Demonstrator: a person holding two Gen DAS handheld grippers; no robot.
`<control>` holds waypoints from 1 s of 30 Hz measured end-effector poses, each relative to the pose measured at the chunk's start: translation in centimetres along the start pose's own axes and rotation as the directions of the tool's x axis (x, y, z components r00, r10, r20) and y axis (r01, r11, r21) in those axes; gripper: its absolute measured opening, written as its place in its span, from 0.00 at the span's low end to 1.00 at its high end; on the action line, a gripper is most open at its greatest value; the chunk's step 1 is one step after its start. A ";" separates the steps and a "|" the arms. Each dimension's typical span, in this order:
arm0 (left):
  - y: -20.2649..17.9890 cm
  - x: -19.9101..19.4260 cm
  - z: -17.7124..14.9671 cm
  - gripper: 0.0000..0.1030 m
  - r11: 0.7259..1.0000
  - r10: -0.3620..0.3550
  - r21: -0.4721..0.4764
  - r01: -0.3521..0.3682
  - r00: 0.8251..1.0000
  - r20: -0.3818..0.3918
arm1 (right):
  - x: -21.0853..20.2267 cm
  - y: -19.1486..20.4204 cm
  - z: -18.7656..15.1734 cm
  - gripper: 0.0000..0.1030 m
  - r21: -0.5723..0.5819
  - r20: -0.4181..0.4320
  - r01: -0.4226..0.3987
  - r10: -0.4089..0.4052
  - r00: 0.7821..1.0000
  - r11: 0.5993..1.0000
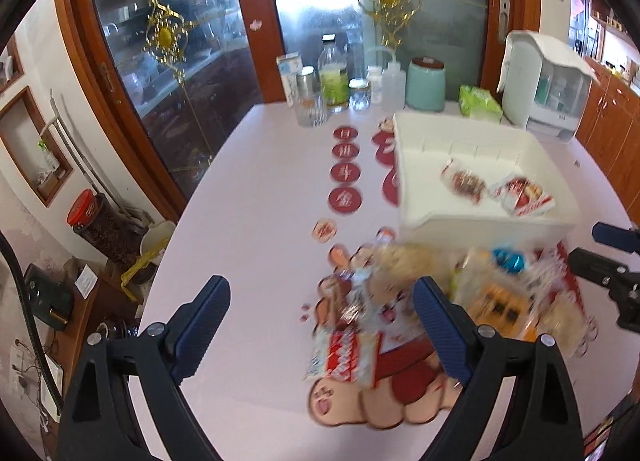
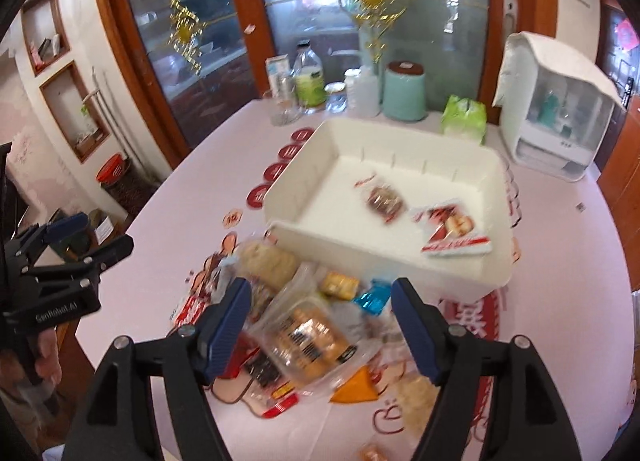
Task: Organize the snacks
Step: 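Move both tools back toward the snack pile, then grasp the red Cookies pack with the left tool while the right tool grasps a bread bun bag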
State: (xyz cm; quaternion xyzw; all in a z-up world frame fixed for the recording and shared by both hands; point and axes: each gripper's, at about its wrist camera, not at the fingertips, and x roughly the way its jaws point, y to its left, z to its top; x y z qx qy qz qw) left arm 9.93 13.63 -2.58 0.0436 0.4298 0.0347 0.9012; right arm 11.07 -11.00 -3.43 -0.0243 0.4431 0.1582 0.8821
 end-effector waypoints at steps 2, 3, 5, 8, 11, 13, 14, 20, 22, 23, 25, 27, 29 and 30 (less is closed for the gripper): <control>1.1 1.4 -1.3 0.89 1.000 -0.021 0.006 0.021 0.999 -0.044 | 0.8 0.5 -0.8 0.71 -0.009 -0.020 -0.004 0.003 1.000 1.000; 1.4 2.2 -2.0 0.89 0.999 -0.042 0.010 0.043 0.996 -0.075 | 1.2 0.6 -1.1 0.71 -0.012 -0.026 -0.011 0.011 1.000 1.000; 1.6 3.9 -3.3 0.89 0.997 -0.075 0.010 0.077 0.989 -0.130 | 2.1 0.9 -1.9 0.71 -0.022 -0.044 -0.021 0.020 0.999 1.000; 1.7 6.7 -5.4 0.89 0.994 -0.104 0.013 0.109 0.970 -0.219 | 4.0 1.3 -3.0 0.71 -0.057 -0.075 -0.012 0.008 0.997 0.998; 1.3 8.9 -6.9 0.89 0.992 -0.118 0.015 0.127 0.955 -0.271 | 6.1 1.6 -4.0 0.71 -0.093 -0.121 -0.018 0.007 0.993 0.995; 0.9 10.4 -7.5 0.89 0.991 -0.121 0.014 0.131 0.948 -0.296 | 7.3 1.6 -4.2 0.71 -0.106 -0.147 -0.029 0.013 0.989 0.994; 0.7 11.2 -7.7 0.89 0.991 -0.125 0.012 0.136 0.943 -0.309 | 8.0 1.6 -4.4 0.71 -0.116 -0.162 -0.031 0.012 0.987 0.993; -0.1 14.3 -8.6 0.89 0.989 -0.146 -0.026 0.146 0.922 -0.360 | 10.9 2.5 -4.6 0.73 -0.240 -0.198 -0.009 -0.040 0.979 0.971; -0.4 15.0 -8.9 0.89 0.988 -0.152 -0.039 0.148 0.917 -0.369 | 11.2 2.9 -4.6 0.77 -0.290 -0.194 -0.025 -0.034 0.980 0.957; -0.5 15.2 -9.0 0.89 0.988 -0.152 -0.043 0.147 0.916 -0.372 | 11.3 3.3 -4.7 0.79 -0.327 -0.200 -0.034 -0.034 0.979 0.944; -0.7 15.6 -9.3 0.89 0.989 -0.150 -0.050 0.142 0.913 -0.378 | 11.8 3.7 -4.8 0.81 -0.384 -0.211 -0.036 -0.050 0.976 0.922; -0.9 15.8 -9.6 0.89 0.991 -0.136 -0.044 0.129 0.918 -0.373 | 12.3 4.0 -5.0 0.83 -0.447 -0.212 -0.023 -0.081 0.974 0.894; -1.2 16.0 -9.6 0.89 0.992 -0.124 -0.036 0.119 0.920 -0.372 | 12.9 4.0 -5.1 0.83 -0.492 -0.210 -0.014 -0.104 0.972 0.870; -1.3 16.0 -9.6 0.89 0.992 -0.123 -0.038 0.117 0.921 -0.370 | 13.2 3.8 -5.0 0.84 -0.497 -0.226 -0.026 -0.101 0.969 0.867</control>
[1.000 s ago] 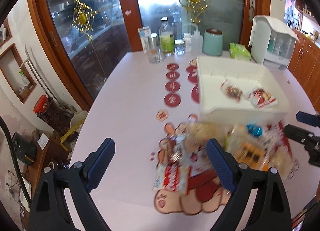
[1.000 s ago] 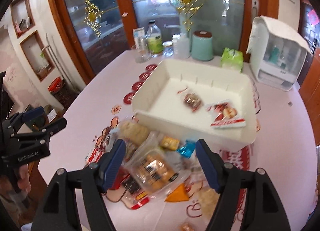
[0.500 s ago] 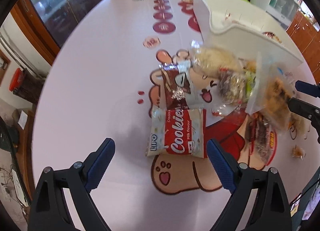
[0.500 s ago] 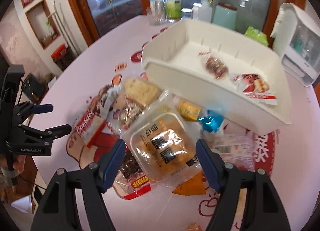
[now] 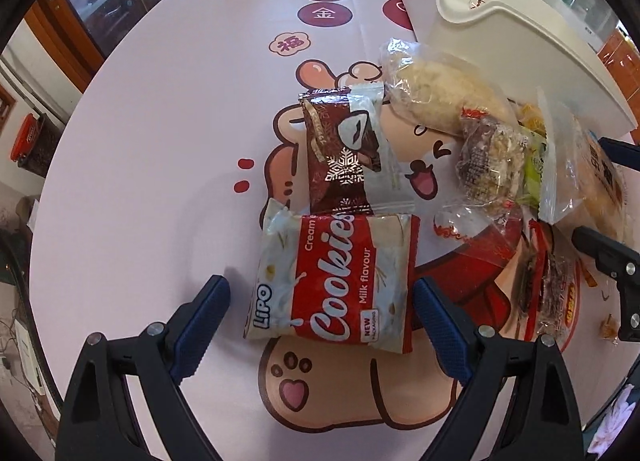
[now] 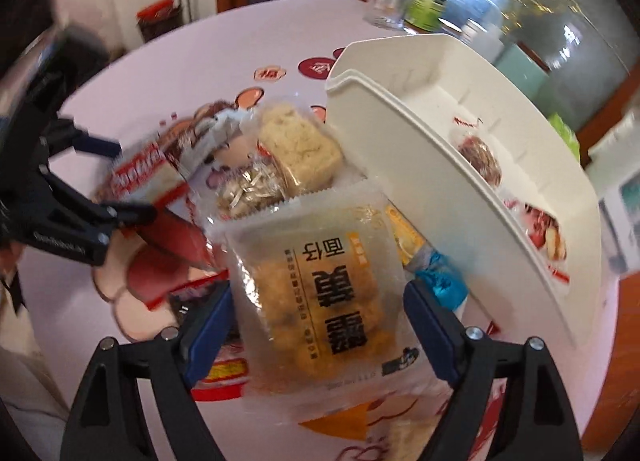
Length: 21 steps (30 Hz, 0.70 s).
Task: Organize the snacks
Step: 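Grasp the red Cookies pack with the left tool while the right tool grasps a bread bun bag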
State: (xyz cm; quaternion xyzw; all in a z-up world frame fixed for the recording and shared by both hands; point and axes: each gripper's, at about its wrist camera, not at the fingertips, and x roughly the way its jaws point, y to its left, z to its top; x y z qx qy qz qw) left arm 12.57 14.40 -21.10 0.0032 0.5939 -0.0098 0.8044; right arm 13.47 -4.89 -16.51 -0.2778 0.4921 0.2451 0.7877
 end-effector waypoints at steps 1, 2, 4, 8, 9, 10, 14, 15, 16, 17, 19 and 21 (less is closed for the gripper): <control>-0.1 0.0 0.0 0.89 1.000 0.002 -0.006 -0.002 1.000 0.001 | 0.4 -0.3 0.1 0.85 -0.001 -0.020 -0.020 0.020 1.000 1.000; -0.4 0.1 0.1 0.89 1.000 0.004 -0.011 -0.004 1.000 0.001 | 0.9 -0.6 0.2 0.85 0.007 -0.042 -0.039 0.040 0.998 0.999; -0.6 0.3 0.2 0.88 1.000 0.009 -0.025 -0.009 1.000 0.003 | 1.9 -1.1 0.3 0.84 0.026 -0.073 -0.075 0.076 0.994 0.997; -0.5 -0.2 0.8 0.69 0.999 0.016 -0.044 -0.015 1.000 0.025 | 2.4 -1.8 0.3 0.78 0.072 -0.066 -0.112 0.117 0.991 0.991; -0.4 -0.5 0.9 0.64 0.999 0.017 -0.045 -0.015 0.999 0.028 | 2.4 -1.9 0.2 0.75 0.087 -0.061 -0.115 0.121 0.991 0.990; -0.4 -0.7 0.9 0.61 0.999 0.019 -0.048 -0.017 0.999 0.033 | 2.3 -2.0 0.2 0.73 0.096 -0.057 -0.111 0.117 0.992 0.989; -0.6 -1.2 0.9 0.51 0.998 0.031 -0.055 -0.028 0.998 0.053 | 1.7 -2.0 -0.2 0.66 0.147 -0.041 -0.105 0.112 0.993 0.983; -0.7 -1.2 0.8 0.50 0.998 0.035 -0.056 -0.032 0.998 0.056 | 1.7 -2.1 -0.4 0.65 0.171 -0.039 -0.107 0.115 0.993 0.980; -0.8 -1.4 0.9 0.50 0.998 0.037 -0.057 -0.034 0.998 0.058 | 1.6 -2.2 -0.6 0.65 0.190 -0.035 -0.106 0.114 0.993 0.976; -0.9 -1.4 0.8 0.50 0.998 0.037 -0.058 -0.034 0.998 0.060 | 1.4 -2.0 -0.8 0.65 0.206 -0.029 -0.107 0.115 0.993 0.973; -1.1 -1.6 0.7 0.50 0.998 0.035 -0.061 -0.031 0.998 0.060 | 1.1 -2.1 -1.2 0.64 0.244 -0.018 -0.118 0.127 0.992 0.963; -0.9 -2.2 0.4 0.50 0.998 0.034 -0.061 -0.030 0.997 0.065 | 0.6 -2.1 -1.9 0.64 0.294 -0.005 -0.125 0.132 0.991 0.948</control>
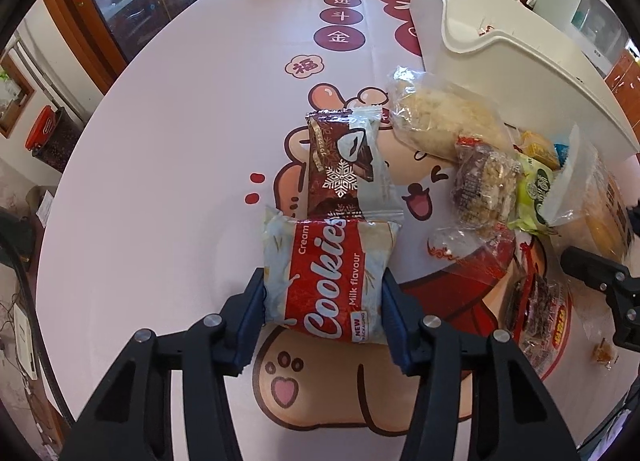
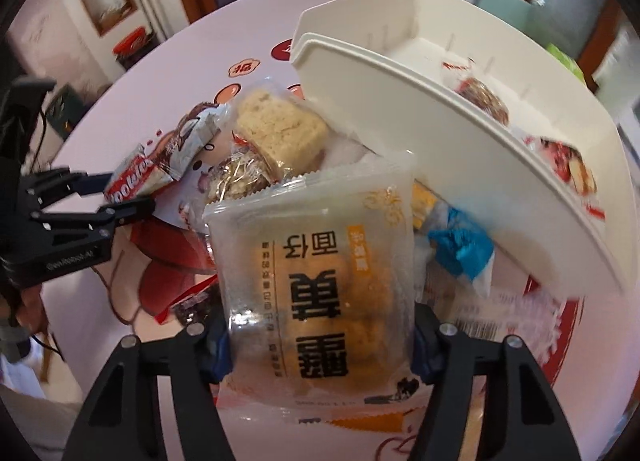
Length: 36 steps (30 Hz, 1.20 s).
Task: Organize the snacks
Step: 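Grasp the red Cookies pack with the left tool while the right tool grasps a bread bun bag, then carry both packs over the tray and release them inside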
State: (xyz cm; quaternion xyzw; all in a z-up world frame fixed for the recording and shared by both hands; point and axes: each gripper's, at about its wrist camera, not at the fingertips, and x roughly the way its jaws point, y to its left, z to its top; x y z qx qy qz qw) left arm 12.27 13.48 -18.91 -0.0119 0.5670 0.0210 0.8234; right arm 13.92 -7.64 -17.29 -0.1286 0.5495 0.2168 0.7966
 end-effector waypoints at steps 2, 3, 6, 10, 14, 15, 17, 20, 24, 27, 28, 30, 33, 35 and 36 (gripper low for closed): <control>-0.4 -0.9 -0.4 0.50 1.000 0.001 0.005 -0.001 1.000 0.015 | -0.9 0.1 -0.6 0.64 0.048 0.020 0.001 -0.002 1.000 0.999; -0.5 -1.4 -0.4 0.50 1.000 0.000 0.010 0.000 1.000 0.023 | -1.3 0.1 -1.0 0.64 0.071 0.029 -0.002 0.000 1.000 0.997; -1.3 -3.6 -0.5 0.50 1.000 -0.013 0.029 0.012 0.999 0.050 | -2.8 0.1 -2.0 0.64 0.164 0.059 -0.025 0.016 0.998 0.986; -2.7 -6.4 -0.3 0.50 0.997 -0.039 0.064 0.033 0.995 0.091 | -4.5 0.1 -2.9 0.64 0.257 0.078 -0.042 0.022 0.997 0.965; -4.3 -9.4 0.8 0.50 0.993 -0.073 0.103 0.060 0.988 0.134 | -6.9 -0.2 -2.9 0.64 0.314 0.096 -0.035 0.005 0.995 0.949; -4.6 -10.0 1.1 0.50 0.992 -0.079 0.112 0.063 0.986 0.144 | -8.0 -0.5 -2.7 0.64 0.329 0.108 -0.035 0.000 0.994 0.944; -5.1 -11.5 2.0 0.50 0.988 -0.091 0.135 0.069 0.981 0.169 | -10.1 -1.3 -2.0 0.64 0.354 0.137 -0.037 -0.013 0.991 0.935; -6.3 -13.9 4.1 0.50 0.982 -0.115 0.174 0.077 0.969 0.218 | -13.7 -2.2 -0.6 0.64 0.368 0.186 -0.023 -0.049 0.981 0.929; -7.8 -16.9 7.2 0.50 0.975 -0.114 0.218 0.048 0.947 0.299 | -18.3 -3.6 1.9 0.65 0.375 0.246 -0.003 -0.097 0.964 0.927; -8.4 -18.3 9.8 0.50 0.974 -0.119 0.223 0.044 0.934 0.337 | -21.1 -4.8 3.7 0.65 0.379 0.280 0.008 -0.123 0.952 0.925; -8.7 -18.7 10.5 0.50 0.974 -0.120 0.224 0.043 0.931 0.346 | -21.7 -5.3 4.4 0.65 0.379 0.285 0.023 -0.141 0.948 0.925; -9.2 -19.4 11.9 0.50 0.974 -0.112 0.225 0.027 0.922 0.371 | -22.8 -6.2 5.7 0.65 0.382 0.295 0.060 -0.183 0.938 0.922; -10.1 -20.1 14.1 0.50 0.974 -0.094 0.226 0.000 0.909 0.407 | -23.6 -7.9 7.6 0.65 0.398 0.299 0.089 -0.221 0.928 0.913; -10.5 -20.4 15.3 0.50 0.974 -0.094 0.225 -0.003 0.904 0.417 | -23.5 -9.6 8.8 0.65 0.416 0.294 0.093 -0.230 0.928 0.905; -10.8 -20.3 15.9 0.50 0.974 -0.092 0.225 -0.006 0.901 0.423 | -23.4 -10.2 9.3 0.65 0.424 0.290 0.096 -0.235 0.928 0.900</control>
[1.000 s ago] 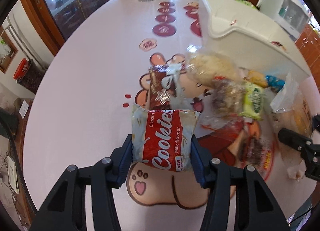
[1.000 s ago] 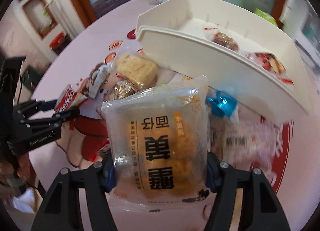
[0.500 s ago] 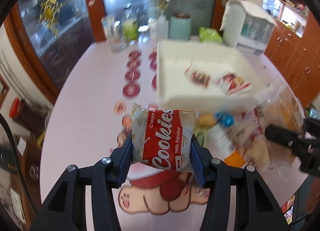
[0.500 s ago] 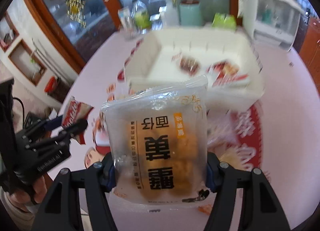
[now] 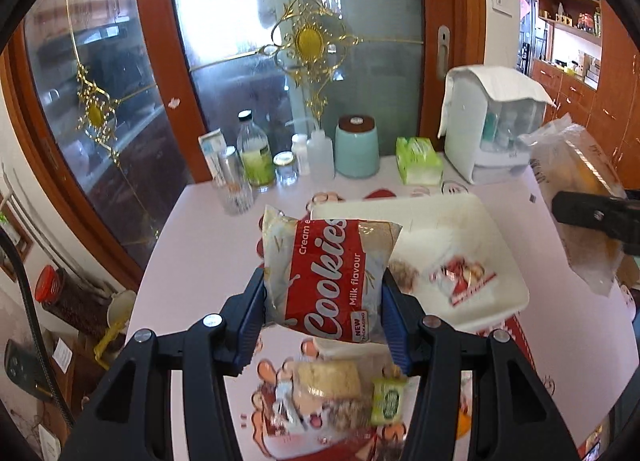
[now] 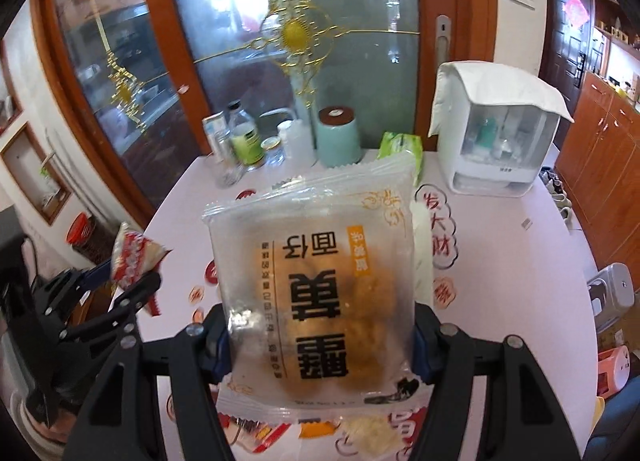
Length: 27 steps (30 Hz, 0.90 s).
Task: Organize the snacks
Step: 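Carry both packs over the tray and release them inside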
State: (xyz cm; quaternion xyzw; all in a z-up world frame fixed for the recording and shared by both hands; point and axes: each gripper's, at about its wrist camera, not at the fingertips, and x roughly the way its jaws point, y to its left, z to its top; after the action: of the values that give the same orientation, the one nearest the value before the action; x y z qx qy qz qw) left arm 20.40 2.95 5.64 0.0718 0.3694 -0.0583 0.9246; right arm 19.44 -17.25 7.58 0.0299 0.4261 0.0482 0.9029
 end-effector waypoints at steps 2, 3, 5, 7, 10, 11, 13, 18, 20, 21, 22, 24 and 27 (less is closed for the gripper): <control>-0.4 0.8 1.0 0.50 1.000 0.008 0.003 -0.008 1.000 0.009 | 1.2 -1.0 1.3 0.65 0.020 -0.007 0.011 -0.011 1.000 1.000; -0.7 1.5 1.6 0.50 1.000 0.008 0.005 -0.008 1.000 0.010 | 1.9 -1.4 1.8 0.65 0.032 -0.015 0.013 -0.012 1.000 0.999; -1.3 2.8 2.2 0.50 1.000 0.014 0.012 -0.014 1.000 0.008 | 3.4 -2.4 2.4 0.65 0.059 -0.032 0.013 -0.012 0.999 0.998; -1.8 4.4 2.4 0.50 1.000 0.022 0.014 -0.022 1.000 -0.001 | 4.7 -3.1 2.6 0.65 0.079 -0.051 0.011 -0.007 0.999 0.997; -2.4 6.9 2.7 0.50 1.000 0.023 0.010 -0.023 0.999 -0.024 | 7.3 -4.0 2.2 0.65 0.112 -0.084 0.003 0.006 0.996 0.994; -2.6 7.9 2.8 0.50 1.000 0.017 0.006 -0.017 0.999 -0.035 | 8.1 -4.2 2.0 0.65 0.117 -0.096 0.001 0.011 0.995 0.993; -3.1 9.4 2.7 0.50 1.000 0.012 0.004 -0.012 0.999 -0.050 | 10.0 -4.5 1.3 0.65 0.129 -0.127 -0.016 0.032 0.991 0.992; -4.4 13.2 1.9 0.50 1.000 -0.004 0.008 0.005 0.996 -0.087 | 13.5 -5.2 -0.2 0.66 0.150 -0.184 -0.016 0.044 0.982 0.989; -4.9 14.2 1.6 0.50 1.000 -0.011 0.010 0.012 0.995 -0.095 | 15.0 -5.5 -0.9 0.66 0.155 -0.209 -0.016 0.049 0.977 0.988; -5.1 14.7 1.5 0.50 1.000 -0.012 0.013 0.013 0.995 -0.099 | 15.4 -5.6 -1.1 0.66 0.157 -0.217 -0.014 0.048 0.975 0.988; -5.2 15.2 1.4 0.50 1.000 -0.014 0.015 0.015 0.995 -0.103 | 16.0 -5.6 -1.3 0.66 0.157 -0.226 -0.010 0.046 0.973 0.987; -5.5 16.3 1.1 0.50 1.000 -0.015 0.019 0.018 0.993 -0.116 | 17.1 -5.8 -1.7 0.66 0.156 -0.243 0.000 0.038 0.969 0.988; -5.7 17.4 0.7 0.51 1.000 -0.010 0.024 0.013 0.992 -0.129 | 18.3 -6.0 -2.1 0.68 0.156 -0.256 0.011 0.030 0.966 0.988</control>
State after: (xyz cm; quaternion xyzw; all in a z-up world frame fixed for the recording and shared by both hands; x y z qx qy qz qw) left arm 32.48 -3.76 -6.38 0.0848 0.4282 -0.0634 0.8975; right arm 29.78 -21.13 -8.33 0.0963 0.5421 0.0225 0.8345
